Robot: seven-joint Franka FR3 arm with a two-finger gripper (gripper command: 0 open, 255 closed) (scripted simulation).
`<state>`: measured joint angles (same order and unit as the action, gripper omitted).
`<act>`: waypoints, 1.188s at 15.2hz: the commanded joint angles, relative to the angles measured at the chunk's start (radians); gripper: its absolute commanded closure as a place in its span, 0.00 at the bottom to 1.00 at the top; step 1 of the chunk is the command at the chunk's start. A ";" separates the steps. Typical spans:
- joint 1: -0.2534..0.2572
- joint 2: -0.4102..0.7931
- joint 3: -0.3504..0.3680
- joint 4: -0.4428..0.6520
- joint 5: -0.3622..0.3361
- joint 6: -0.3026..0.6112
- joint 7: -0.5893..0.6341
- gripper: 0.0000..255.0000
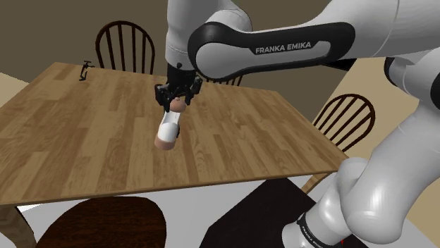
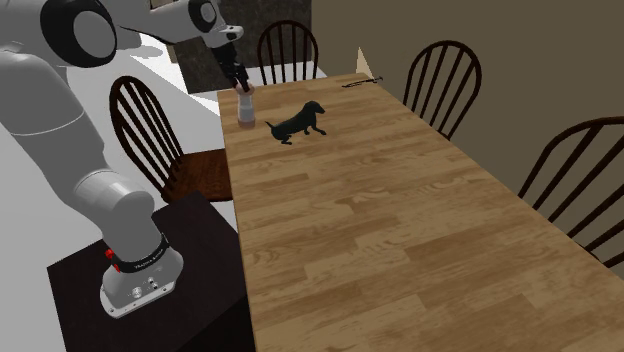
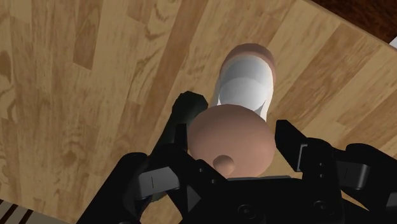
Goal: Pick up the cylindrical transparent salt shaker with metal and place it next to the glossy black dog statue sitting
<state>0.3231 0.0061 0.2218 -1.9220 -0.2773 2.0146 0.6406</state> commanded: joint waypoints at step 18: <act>-0.003 0.071 -0.006 -0.147 -0.057 0.207 0.074 1.00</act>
<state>0.3203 0.0736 0.2159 -2.0698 -0.3324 2.2192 0.7135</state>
